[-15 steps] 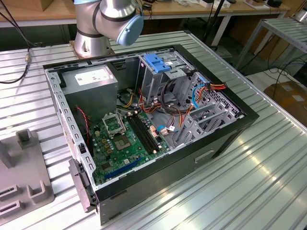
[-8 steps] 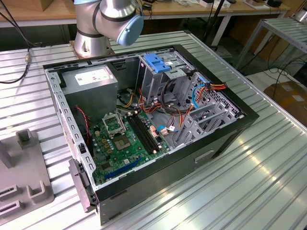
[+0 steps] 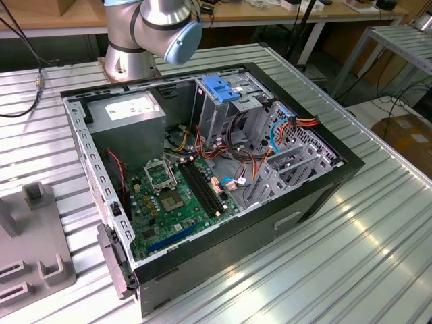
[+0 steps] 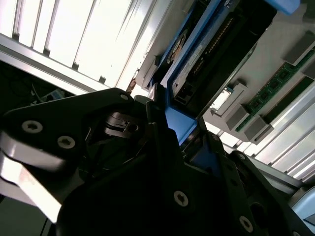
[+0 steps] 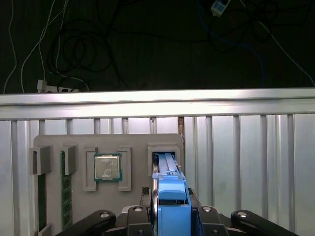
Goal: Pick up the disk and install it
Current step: 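Pick up the disk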
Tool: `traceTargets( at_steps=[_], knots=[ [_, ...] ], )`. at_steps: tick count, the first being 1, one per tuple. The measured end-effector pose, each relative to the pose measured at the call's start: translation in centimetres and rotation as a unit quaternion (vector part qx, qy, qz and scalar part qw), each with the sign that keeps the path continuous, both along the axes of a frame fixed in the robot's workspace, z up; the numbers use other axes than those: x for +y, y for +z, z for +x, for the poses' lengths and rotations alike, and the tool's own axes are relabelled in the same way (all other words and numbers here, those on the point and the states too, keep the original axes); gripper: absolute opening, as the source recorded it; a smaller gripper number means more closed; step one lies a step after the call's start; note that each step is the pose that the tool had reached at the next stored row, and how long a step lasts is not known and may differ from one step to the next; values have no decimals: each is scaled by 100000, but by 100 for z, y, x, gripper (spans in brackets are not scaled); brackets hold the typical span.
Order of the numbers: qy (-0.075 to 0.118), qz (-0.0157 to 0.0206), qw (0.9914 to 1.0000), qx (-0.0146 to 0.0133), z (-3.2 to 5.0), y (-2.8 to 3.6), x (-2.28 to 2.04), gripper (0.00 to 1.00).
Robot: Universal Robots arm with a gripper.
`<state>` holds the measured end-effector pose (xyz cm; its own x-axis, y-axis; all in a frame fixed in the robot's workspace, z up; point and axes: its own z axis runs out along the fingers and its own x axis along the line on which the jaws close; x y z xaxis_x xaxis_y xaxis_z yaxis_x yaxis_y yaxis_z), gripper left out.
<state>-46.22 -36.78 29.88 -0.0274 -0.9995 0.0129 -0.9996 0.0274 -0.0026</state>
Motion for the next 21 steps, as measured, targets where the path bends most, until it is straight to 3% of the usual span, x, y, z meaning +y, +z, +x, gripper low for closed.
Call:
traceTargets(
  at_steps=[4, 8, 12, 17, 21],
  knots=[
    [-1, -4, 100000, 11, 0, 98, 0, 36],
    [1, -8, 100000, 10, 0, 241, 0, 36],
    [-1, -18, 100000, 16, 0, 340, 1, 36],
    [-1, -25, 100000, 13, 0, 530, 1, 36],
    [2, -22, 100000, 9, 0, 635, 1, 36]
  ],
)
